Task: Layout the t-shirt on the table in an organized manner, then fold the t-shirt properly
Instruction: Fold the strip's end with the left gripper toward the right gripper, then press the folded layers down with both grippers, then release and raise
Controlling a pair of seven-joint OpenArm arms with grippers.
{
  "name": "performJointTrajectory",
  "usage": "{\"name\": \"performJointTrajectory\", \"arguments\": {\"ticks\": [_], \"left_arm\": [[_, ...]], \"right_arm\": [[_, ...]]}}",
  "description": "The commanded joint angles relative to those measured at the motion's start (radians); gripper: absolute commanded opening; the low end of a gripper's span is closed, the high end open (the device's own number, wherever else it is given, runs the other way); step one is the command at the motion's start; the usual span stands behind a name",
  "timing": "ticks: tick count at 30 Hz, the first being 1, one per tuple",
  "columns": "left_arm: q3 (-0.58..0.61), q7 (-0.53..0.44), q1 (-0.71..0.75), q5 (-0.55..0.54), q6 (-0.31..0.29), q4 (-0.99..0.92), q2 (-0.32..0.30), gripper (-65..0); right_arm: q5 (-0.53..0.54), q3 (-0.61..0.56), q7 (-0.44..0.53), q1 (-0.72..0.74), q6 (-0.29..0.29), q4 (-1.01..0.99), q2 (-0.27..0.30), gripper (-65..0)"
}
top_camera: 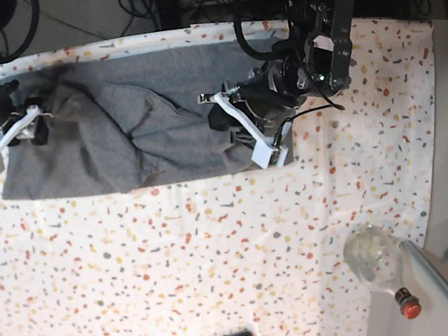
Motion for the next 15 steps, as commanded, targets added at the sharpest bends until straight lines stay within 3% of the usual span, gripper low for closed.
{"name": "performJointTrajectory", "arguments": {"ticks": [1, 15], "left_arm": [[0.000, -0.014, -0.013, -0.018, -0.004, 0.014, 0.002, -65.0], [0.054, -0.012, -0.008, -0.020, -0.003, 0.014, 0.015, -65.0]], "right_arm": [[0.011, 0.006, 0.019, -0.001, 0.007, 0.013, 0.011, -32.1], [0.011, 0.006, 0.019, 0.004, 0.007, 0.013, 0.011, -32.1]]}}
